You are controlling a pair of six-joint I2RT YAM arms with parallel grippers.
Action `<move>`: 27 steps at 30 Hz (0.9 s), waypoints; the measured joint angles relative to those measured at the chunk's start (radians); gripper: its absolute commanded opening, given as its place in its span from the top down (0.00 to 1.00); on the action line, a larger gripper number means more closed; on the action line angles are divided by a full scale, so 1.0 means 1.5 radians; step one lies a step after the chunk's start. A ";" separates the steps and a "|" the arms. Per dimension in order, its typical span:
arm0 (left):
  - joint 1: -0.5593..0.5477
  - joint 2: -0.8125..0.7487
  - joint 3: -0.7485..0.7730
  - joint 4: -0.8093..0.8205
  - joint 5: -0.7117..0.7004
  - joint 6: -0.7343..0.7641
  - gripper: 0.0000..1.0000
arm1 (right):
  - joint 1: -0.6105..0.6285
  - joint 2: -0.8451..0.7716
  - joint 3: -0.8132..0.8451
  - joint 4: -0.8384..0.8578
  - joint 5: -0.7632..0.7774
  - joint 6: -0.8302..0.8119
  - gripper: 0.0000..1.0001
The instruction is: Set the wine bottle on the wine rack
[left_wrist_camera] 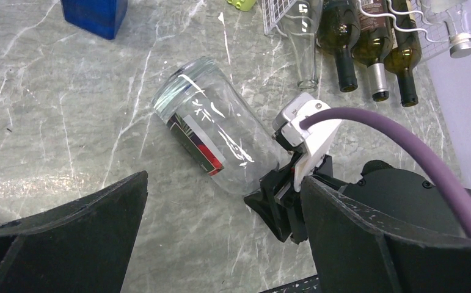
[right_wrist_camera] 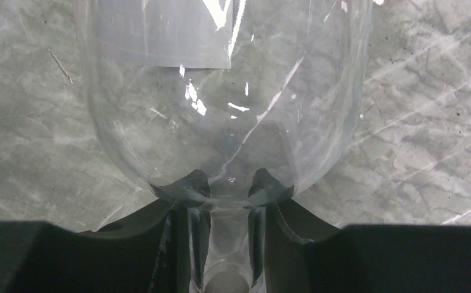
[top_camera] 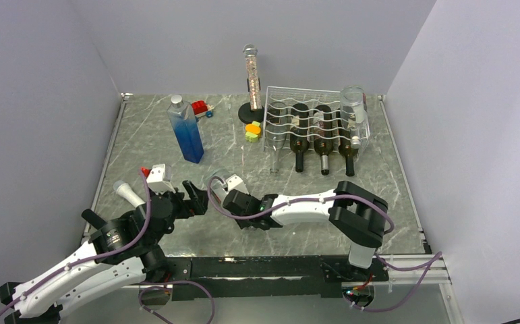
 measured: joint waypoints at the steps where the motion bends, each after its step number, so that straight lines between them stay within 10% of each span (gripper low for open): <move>1: 0.000 0.000 0.000 0.000 0.000 0.000 0.01 | 0.000 0.004 0.004 0.001 -0.001 0.001 0.91; 27: 0.000 0.002 0.036 -0.005 0.000 0.008 0.01 | -0.019 -0.165 0.017 -0.175 -0.011 -0.030 1.00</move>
